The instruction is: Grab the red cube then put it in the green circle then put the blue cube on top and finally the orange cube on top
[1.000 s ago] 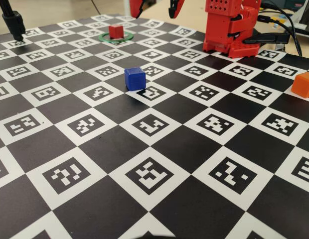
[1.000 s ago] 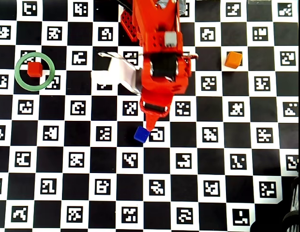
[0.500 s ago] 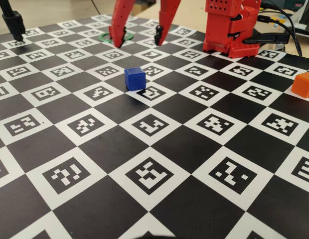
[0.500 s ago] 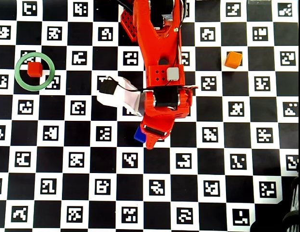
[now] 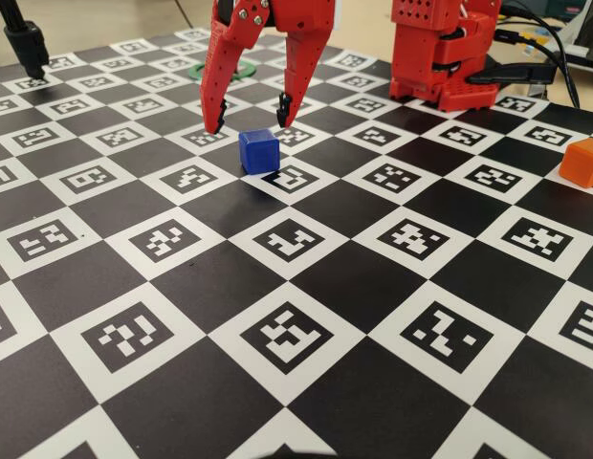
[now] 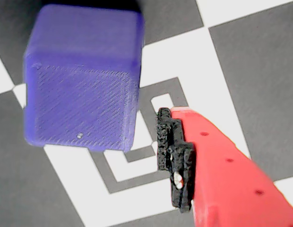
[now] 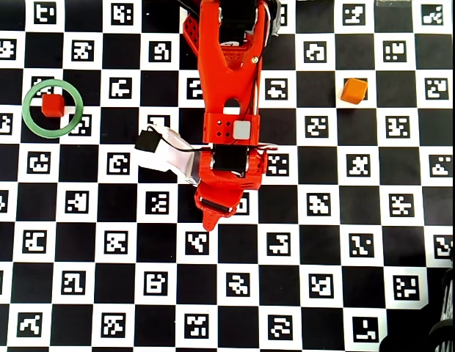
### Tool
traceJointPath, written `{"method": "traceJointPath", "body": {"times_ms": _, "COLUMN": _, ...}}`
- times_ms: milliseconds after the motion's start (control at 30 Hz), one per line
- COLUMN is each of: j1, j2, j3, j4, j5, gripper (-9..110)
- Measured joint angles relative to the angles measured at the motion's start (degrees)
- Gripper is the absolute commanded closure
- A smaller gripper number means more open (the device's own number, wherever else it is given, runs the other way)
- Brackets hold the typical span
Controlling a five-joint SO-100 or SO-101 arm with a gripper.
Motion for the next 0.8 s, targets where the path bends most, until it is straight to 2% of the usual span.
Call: {"method": "traceJointPath", "body": {"times_ms": 800, "j1": 0.7, "j2": -3.34, "j3": 1.41, "j4": -4.66, "j5": 0.0, "gripper": 69}}
